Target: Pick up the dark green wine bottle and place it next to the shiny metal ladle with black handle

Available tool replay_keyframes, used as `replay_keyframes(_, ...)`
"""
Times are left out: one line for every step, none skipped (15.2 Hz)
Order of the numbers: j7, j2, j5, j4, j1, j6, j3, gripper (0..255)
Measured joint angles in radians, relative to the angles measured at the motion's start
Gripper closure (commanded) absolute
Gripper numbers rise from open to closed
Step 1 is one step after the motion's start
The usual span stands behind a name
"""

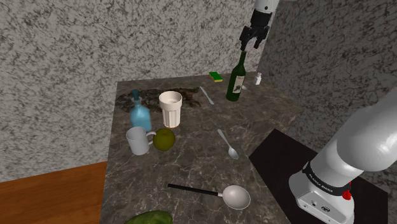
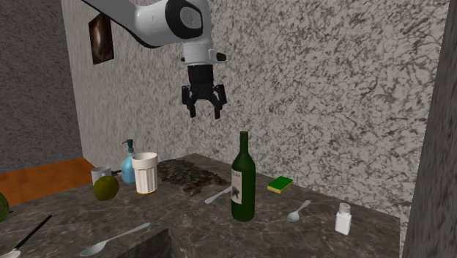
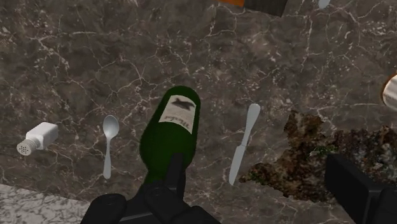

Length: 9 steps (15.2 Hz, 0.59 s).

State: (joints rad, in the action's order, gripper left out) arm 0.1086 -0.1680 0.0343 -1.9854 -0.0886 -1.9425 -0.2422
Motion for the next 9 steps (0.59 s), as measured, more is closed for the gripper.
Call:
replay_keyframes(0.009, 0.044, -0.011, 0.031, -0.006, -0.01, -0.012, 0)
replay_keyframes(0.014, 0.075, -0.02, 0.055, -0.011, -0.013, -0.02, 0)
replay_keyframes(0.021, 0.111, -0.031, 0.093, -0.017, -0.008, -0.029, 0)
replay_keyframes(0.03, 0.143, -0.042, 0.114, -0.026, -0.015, -0.039, 0)
replay_keyframes(0.038, 0.181, -0.055, 0.152, -0.034, -0.011, -0.048, 0)
replay_keyframes(0.048, 0.223, -0.069, 0.199, -0.043, -0.001, -0.057, 0)
replay_keyframes(0.051, 0.26, -0.083, 0.229, -0.051, -0.004, -0.063, 0)
replay_keyframes(0.06, 0.299, -0.097, 0.262, -0.061, -0.005, -0.069, 0)
replay_keyframes(0.067, 0.334, -0.111, 0.292, -0.073, -0.006, -0.076, 0)
